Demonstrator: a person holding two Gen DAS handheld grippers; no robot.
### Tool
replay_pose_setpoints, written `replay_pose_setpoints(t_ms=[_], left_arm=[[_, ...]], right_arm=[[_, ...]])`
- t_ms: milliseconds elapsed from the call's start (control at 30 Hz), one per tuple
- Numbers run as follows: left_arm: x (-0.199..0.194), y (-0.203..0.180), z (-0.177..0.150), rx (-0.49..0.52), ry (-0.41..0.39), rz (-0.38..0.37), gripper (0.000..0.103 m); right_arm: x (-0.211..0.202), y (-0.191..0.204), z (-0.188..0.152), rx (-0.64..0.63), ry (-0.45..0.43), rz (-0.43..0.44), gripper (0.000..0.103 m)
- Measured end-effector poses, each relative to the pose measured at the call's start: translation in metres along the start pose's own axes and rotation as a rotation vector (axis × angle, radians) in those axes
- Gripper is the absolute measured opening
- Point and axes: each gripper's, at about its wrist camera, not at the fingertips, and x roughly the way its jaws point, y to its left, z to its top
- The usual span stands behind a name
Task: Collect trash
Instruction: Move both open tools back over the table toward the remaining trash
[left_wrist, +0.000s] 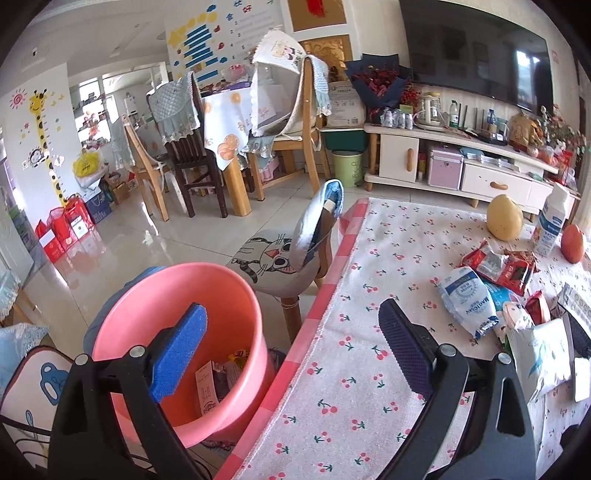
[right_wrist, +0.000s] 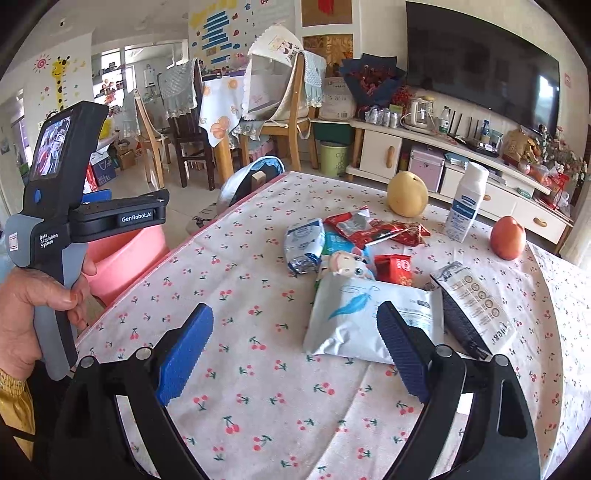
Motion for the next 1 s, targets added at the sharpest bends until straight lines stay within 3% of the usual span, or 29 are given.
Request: replay_pose_setpoints(t_ms=[233,533,767,1000], left_arm=[[-0.004,-0.027,-0.002,0.064,-0.009,-0.058,0.095],[-0.01,-0.062,-0.006,0.078,0.001,-0.314,0.095],[0.016,-0.086,-0.006,0.024,0.106,-0.434,0.095],[0.046,-0.114,-0.004,-0.036,0.195,-0.517,0.095]], right_arm=[[-0.009,-0.035,-0.008,0.056,-0.011,-0.011,0.09],[-0.025,-0.093,-0.014,0.153,-0.028,-0.059,0.09],[-0.033,-0.146,-0.015,0.269,-0.03,-0.132,0.09],[-0.021,-0.177,-0.015,0.275,0.025,-0.182,0.09]])
